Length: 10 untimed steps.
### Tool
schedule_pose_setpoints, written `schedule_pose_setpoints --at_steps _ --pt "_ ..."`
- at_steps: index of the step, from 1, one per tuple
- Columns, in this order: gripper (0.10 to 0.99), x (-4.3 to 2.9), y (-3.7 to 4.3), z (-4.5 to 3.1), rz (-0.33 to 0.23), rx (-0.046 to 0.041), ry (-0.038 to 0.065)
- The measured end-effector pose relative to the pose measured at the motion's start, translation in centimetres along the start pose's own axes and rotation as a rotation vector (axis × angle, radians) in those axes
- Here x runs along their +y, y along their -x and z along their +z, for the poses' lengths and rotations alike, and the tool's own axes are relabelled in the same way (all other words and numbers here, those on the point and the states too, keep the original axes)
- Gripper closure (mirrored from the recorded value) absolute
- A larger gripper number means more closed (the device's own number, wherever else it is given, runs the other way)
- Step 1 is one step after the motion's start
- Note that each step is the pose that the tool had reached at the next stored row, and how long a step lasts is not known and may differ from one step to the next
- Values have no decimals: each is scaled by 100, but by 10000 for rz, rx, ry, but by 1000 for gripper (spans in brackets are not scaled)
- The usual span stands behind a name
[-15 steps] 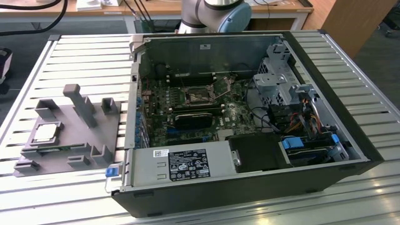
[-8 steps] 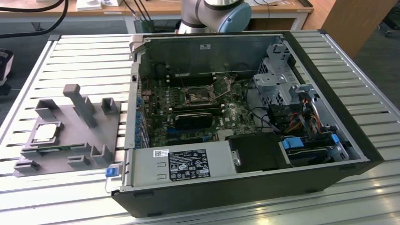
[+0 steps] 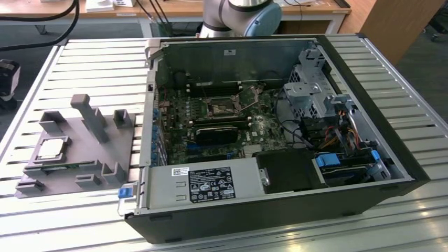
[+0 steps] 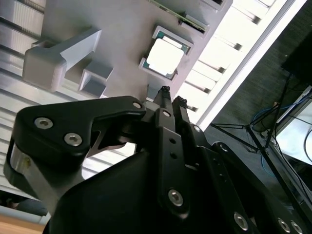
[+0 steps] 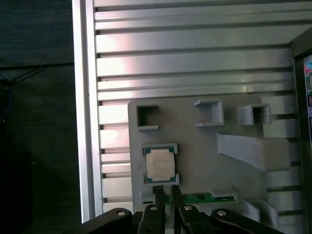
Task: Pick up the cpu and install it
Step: 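Pick up the cpu and move it towards the insertion slot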
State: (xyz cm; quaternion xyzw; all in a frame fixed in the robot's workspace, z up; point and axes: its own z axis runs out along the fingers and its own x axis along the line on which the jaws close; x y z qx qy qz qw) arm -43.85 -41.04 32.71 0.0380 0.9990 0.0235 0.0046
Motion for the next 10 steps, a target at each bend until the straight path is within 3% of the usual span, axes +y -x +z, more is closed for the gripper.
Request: schedule_pose_setpoints --at_steps 2,3,5,6,8,9,10 --pt "796 -1 0 18 0 0 0" --pt "796 -1 0 27 0 0 -1" --pt "678 -2 -1 45 -1 -1 0" --pt "678 -3 -1 54 -2 0 0" --pt "561 -3 -1 72 -4 0 0" --pt "561 -4 -1 83 -5 0 -1" --pt "506 -4 -1 93 -5 0 -1"
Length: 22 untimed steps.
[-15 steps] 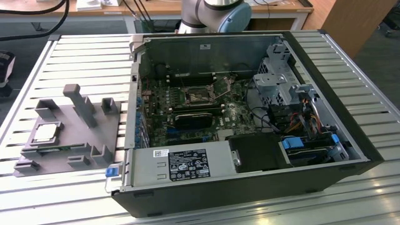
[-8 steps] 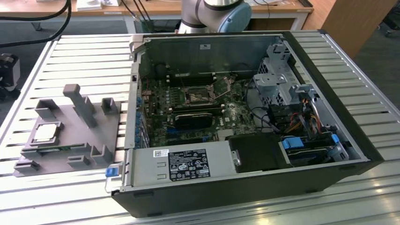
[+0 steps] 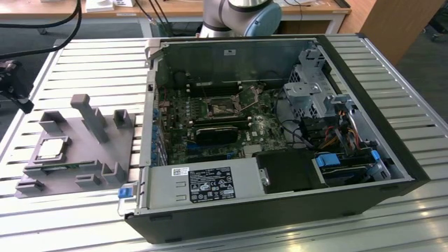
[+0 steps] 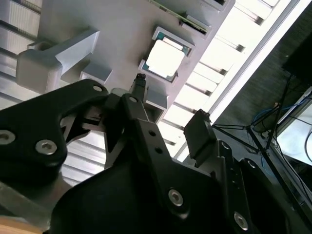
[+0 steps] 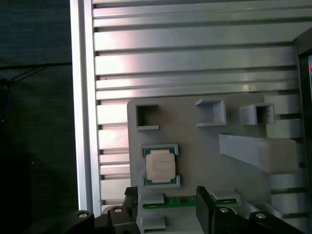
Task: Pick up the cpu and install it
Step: 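Pick up the cpu and move it towards the insertion slot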
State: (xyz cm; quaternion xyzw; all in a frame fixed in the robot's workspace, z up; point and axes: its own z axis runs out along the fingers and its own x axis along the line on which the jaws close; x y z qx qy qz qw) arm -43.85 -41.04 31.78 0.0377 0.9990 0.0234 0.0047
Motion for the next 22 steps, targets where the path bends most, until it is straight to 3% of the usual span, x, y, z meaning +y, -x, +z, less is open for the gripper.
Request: schedule_pose_setpoints --at_steps 1,4,6,7,22 --pt "506 -1 0 10 -1 0 -1" --pt "329 -2 0 43 -2 0 -2" --pt "329 -3 0 65 -2 0 -2" --pt "267 -4 -1 75 -2 1 -3" --pt "267 -8 -1 166 -2 1 -3"
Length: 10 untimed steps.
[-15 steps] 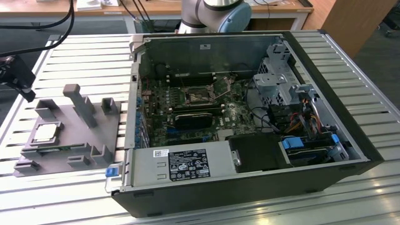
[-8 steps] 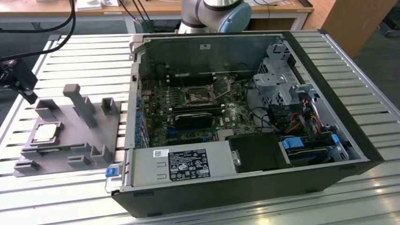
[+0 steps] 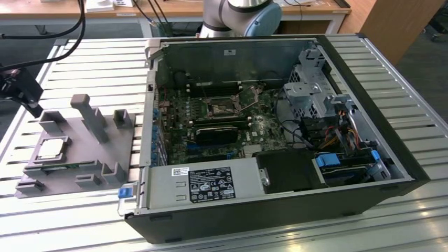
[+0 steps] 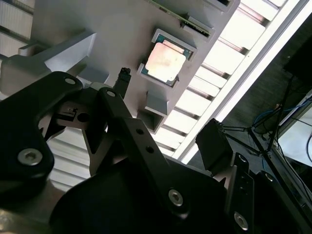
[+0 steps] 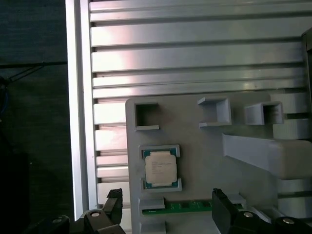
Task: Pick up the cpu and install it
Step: 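Pick up the cpu and move it towards the insertion slot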
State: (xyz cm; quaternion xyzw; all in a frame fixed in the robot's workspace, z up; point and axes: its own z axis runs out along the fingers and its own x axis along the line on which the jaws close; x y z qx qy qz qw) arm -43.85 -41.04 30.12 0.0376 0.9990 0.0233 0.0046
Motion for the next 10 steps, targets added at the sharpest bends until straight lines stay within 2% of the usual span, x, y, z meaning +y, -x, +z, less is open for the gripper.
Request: schedule_pose_setpoints --at_steps 10 --pt "267 -1 0 26 0 -1 1"
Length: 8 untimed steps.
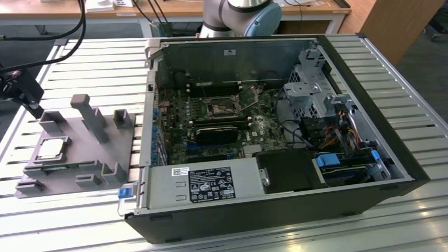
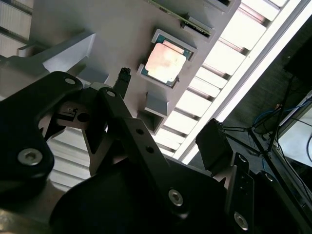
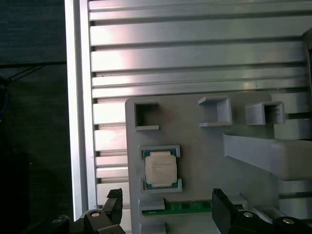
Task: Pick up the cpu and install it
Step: 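Pick up the cpu and move it towards the insertion slot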
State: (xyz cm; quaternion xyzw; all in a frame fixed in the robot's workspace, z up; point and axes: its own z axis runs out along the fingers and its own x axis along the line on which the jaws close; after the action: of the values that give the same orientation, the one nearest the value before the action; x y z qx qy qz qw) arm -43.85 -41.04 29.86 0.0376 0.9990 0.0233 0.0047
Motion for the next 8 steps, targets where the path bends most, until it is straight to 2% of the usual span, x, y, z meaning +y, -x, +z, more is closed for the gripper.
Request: schedule_pose_setpoints --at_steps 8 --pt "267 -1 0 23 0 -1 1"
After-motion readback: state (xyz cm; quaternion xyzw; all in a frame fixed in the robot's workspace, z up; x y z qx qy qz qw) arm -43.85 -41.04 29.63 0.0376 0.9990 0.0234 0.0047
